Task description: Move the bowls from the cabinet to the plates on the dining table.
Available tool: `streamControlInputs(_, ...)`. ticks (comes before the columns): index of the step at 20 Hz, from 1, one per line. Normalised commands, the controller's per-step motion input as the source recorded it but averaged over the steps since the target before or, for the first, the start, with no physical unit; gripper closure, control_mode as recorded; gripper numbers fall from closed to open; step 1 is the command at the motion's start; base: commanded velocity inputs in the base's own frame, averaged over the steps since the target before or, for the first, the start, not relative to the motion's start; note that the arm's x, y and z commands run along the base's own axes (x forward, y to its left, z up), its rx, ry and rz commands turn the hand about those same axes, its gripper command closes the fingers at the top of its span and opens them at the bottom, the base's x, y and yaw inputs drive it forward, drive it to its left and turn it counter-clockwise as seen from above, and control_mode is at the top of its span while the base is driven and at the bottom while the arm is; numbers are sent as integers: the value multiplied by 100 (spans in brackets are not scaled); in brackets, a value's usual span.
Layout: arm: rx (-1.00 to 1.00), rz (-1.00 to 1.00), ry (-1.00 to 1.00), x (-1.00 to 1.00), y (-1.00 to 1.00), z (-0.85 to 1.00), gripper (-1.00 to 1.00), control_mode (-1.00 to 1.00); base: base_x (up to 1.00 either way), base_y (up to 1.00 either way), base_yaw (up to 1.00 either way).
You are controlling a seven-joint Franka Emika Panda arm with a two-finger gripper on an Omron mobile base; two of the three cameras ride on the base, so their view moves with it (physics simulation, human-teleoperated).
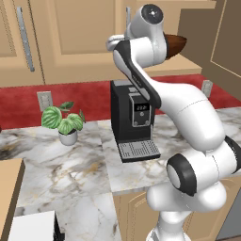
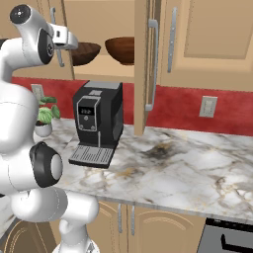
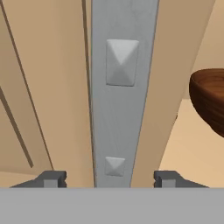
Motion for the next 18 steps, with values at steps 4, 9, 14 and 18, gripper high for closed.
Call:
streamControlInputs(4,0,0,0,0,0,0,100,-100,0,0,0)
streamControlInputs(9,0,0,1,0,0,0,100,-100,0,0,0)
streamControlInputs(14,0,0,0,-2,21,0,100,-100,0,0,0)
streamControlInputs(18,0,0,0,-24,36,0,100,-100,0,0,0)
